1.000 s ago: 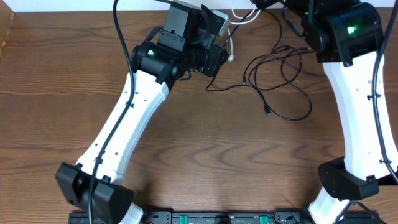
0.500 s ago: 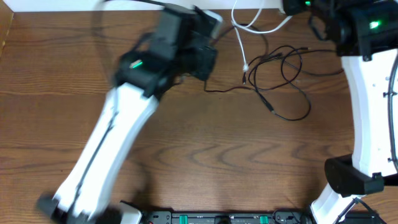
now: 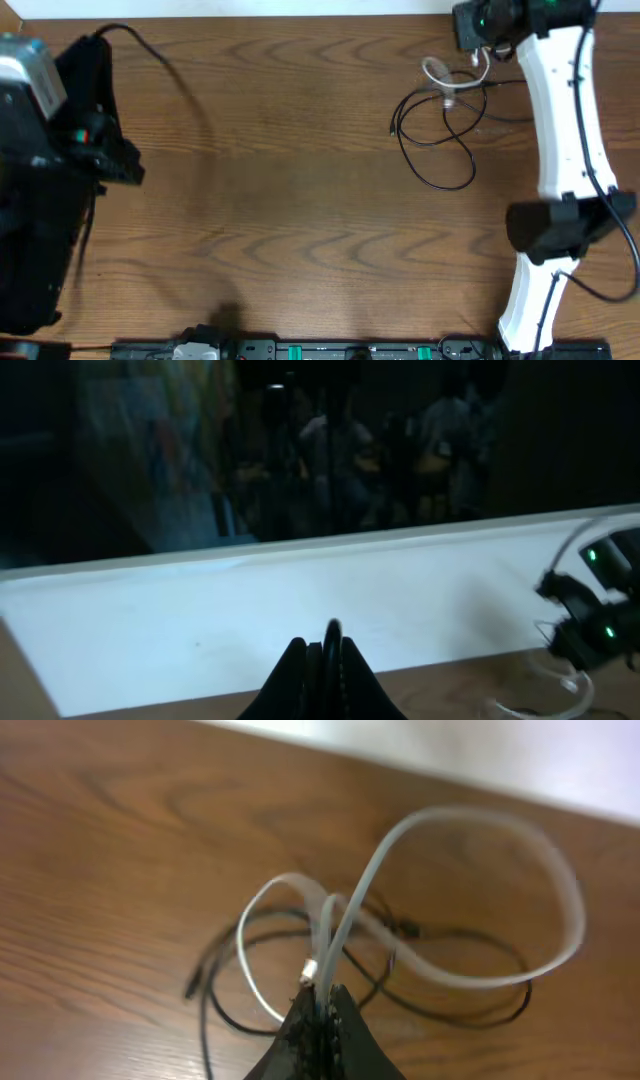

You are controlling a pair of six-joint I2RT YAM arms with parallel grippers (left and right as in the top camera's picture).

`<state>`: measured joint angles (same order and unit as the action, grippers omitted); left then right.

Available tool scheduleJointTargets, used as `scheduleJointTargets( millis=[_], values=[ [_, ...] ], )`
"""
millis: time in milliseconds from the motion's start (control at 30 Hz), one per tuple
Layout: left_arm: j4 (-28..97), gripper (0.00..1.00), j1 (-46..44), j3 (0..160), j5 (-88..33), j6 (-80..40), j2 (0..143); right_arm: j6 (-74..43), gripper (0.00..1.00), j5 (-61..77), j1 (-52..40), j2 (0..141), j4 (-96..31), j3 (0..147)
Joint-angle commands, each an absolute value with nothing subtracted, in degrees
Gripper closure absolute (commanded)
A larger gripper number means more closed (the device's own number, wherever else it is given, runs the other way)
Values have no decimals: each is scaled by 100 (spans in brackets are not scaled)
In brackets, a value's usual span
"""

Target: Untangle cables

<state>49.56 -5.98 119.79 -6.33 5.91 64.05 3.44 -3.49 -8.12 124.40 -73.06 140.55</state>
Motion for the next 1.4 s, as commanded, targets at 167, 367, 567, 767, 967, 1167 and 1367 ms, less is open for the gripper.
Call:
scheduleJointTargets(
  millis=[167, 367, 567, 767, 967, 1167, 1367],
  values=[
    [5142, 92, -467, 12147, -379, 685, 6626, 139, 99, -1212, 78, 12897, -7078, 14079],
    [5249, 92, -467, 12147, -403, 683, 6949, 237, 99, -1940, 1461, 12888, -7116, 14079],
    [5249, 92, -469, 12147, -707, 434, 7113, 242, 99, -1406, 2816, 12879, -6777, 14079],
    [5288, 92, -526, 12147, -1420, 23, 7439, 242, 99, -1177, 3435, 12879, -5476, 14079],
    [5264, 91, -993, 12147, -1415, -78, 7629, 270, 1, -1944, 3505, 12903, -4755, 14127],
    [5312, 89, -1048, 12147, -1417, -80, 7629, -25, 1, -115, 3531, 12774, -5813, 14127],
    [6005, 88, -1048, 12027, -1417, -71, 7922, 93, 1, 1588, 2383, 12436, -7229, 14127]
  ],
)
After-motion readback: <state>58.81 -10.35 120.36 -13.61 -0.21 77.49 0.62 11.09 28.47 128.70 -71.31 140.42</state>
